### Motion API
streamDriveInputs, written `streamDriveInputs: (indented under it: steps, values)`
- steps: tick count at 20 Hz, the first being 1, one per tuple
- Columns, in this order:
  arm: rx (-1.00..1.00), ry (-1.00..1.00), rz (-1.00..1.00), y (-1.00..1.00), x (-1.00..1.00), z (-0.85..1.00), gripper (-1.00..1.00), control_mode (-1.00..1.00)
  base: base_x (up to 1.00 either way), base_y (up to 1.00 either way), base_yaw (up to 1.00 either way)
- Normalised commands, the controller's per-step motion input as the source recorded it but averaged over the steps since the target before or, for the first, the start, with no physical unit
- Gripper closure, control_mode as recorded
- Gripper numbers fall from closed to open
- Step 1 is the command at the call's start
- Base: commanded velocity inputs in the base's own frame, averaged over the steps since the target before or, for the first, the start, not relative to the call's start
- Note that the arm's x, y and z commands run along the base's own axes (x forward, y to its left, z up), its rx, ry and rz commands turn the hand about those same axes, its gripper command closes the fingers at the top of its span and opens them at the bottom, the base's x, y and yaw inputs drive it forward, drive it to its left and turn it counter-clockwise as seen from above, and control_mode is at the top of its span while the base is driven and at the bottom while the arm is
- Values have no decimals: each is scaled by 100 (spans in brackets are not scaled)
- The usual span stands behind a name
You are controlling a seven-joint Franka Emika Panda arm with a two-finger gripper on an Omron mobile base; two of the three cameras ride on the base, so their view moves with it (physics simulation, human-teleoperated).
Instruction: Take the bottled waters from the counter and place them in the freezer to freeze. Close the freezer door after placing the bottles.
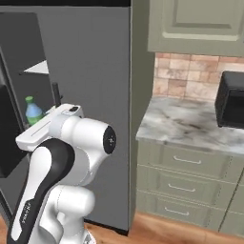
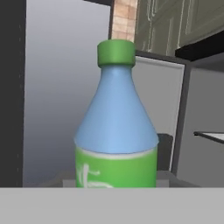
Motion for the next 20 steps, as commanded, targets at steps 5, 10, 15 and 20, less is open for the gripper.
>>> streamDriveInputs:
  steps: [5,10,15,20]
  values:
    - [0,0,0,0,0,0,100,100,51,62,0]
    - [0,0,0,0,0,0,100,100,31,63,1]
    - [0,0,0,0,0,0,100,100,28,55,0]
    - [0,0,0,0,0,0,100,100,26,30,0]
